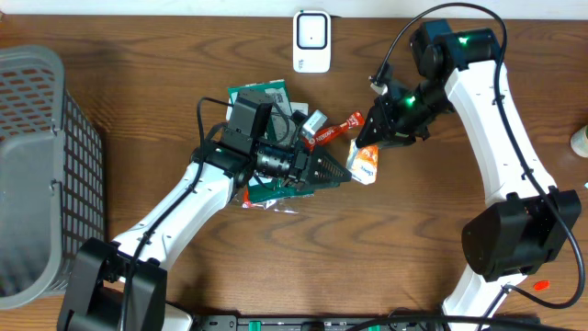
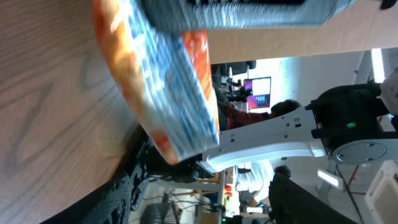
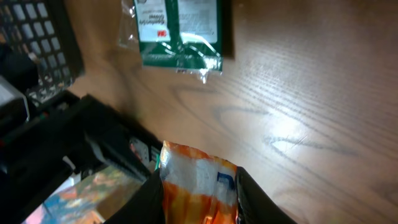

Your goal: Scan the item barcode

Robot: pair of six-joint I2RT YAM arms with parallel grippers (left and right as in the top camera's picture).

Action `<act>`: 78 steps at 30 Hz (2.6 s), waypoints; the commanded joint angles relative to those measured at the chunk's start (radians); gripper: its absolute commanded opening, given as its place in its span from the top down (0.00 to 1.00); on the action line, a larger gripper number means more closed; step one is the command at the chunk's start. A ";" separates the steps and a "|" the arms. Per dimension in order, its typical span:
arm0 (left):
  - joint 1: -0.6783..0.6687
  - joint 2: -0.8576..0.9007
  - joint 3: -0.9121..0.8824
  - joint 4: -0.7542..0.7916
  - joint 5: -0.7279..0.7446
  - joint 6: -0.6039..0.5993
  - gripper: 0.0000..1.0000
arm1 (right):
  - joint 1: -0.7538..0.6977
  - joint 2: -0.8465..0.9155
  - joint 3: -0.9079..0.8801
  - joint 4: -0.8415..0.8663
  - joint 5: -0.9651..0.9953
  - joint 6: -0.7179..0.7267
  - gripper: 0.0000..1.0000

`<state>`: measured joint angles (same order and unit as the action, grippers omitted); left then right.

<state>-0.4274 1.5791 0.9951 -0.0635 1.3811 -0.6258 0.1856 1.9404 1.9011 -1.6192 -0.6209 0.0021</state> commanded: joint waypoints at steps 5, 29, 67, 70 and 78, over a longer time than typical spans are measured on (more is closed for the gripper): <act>0.002 0.004 0.010 0.005 -0.020 0.031 0.29 | -0.012 0.008 0.022 -0.026 -0.051 -0.063 0.94; -0.014 0.004 0.010 0.246 -0.165 -0.185 0.38 | 0.026 0.008 0.022 0.042 -0.080 -0.040 0.93; -0.048 0.005 0.010 0.169 -0.137 -0.192 0.33 | 0.026 0.008 0.022 0.041 -0.050 -0.040 0.96; -0.048 0.009 0.010 0.169 -0.145 -0.193 0.33 | 0.026 0.008 0.022 0.041 -0.050 -0.032 0.96; -0.048 0.019 0.010 0.171 -0.190 -0.251 0.33 | 0.042 0.008 0.021 0.052 -0.050 -0.032 0.97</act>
<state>-0.4770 1.5860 0.9955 0.1081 1.2167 -0.8417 0.1982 1.9404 1.9026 -1.5719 -0.6609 -0.0368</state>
